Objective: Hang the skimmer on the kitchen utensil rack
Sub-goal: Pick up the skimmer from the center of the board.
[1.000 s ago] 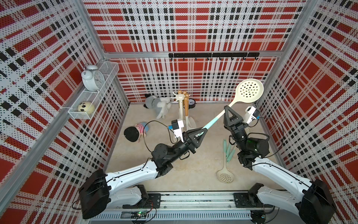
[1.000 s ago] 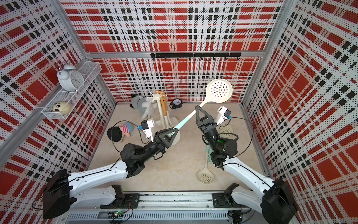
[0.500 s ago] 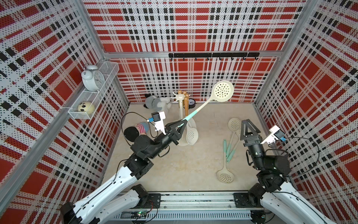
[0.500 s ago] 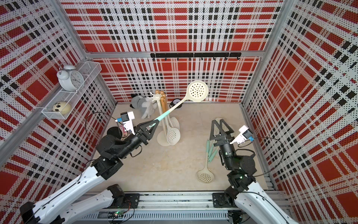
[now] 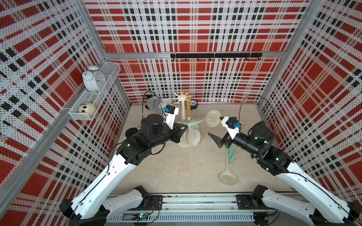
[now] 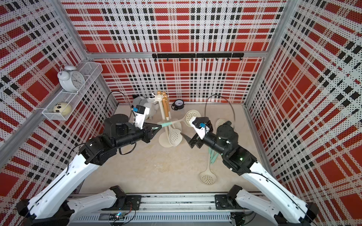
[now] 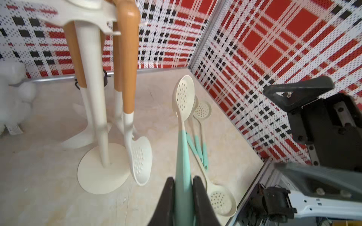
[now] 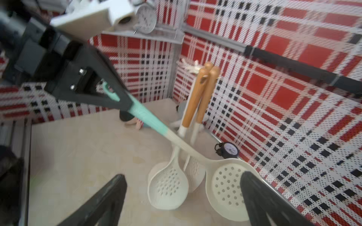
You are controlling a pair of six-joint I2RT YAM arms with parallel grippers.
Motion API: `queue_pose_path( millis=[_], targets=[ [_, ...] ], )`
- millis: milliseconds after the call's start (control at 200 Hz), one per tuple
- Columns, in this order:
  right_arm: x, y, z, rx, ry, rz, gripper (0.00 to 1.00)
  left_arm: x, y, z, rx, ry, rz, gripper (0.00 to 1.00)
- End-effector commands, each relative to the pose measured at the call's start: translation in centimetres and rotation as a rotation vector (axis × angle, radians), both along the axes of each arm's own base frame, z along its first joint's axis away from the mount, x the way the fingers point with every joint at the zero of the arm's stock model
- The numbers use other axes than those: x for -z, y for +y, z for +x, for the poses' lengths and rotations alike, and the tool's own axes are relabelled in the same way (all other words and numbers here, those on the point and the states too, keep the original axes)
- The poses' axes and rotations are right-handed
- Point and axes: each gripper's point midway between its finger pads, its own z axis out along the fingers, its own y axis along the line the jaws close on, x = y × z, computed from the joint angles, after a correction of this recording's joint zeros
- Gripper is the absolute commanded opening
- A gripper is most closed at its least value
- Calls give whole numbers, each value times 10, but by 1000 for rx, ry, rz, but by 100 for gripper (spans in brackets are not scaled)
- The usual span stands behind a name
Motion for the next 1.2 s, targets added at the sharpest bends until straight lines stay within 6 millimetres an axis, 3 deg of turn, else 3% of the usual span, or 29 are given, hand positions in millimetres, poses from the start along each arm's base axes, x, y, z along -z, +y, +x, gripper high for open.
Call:
queue_pose_path(
  millis=[0,241,386,486,722,947,1192],
  targets=[
    [9,6,-6,-45,-62,-176,93,-5,0,-11,70,-7,46,0],
    [23,29,-2,-71,-140,-309,86,1,-11,-19,171,14,68,0],
    [32,43,-5,-125,-166,-327,73,-3,-16,-23,208,8,60,0],
    [38,51,-4,-149,-172,-325,59,-5,-18,-25,227,5,57,0],
    [48,62,3,-155,-191,-317,57,-9,-19,-32,276,1,48,0],
    [44,63,4,-150,-205,-301,32,-8,-16,-33,283,5,54,0],
    [47,68,4,-155,-198,-277,34,-10,-19,-34,299,8,41,0]
  ],
)
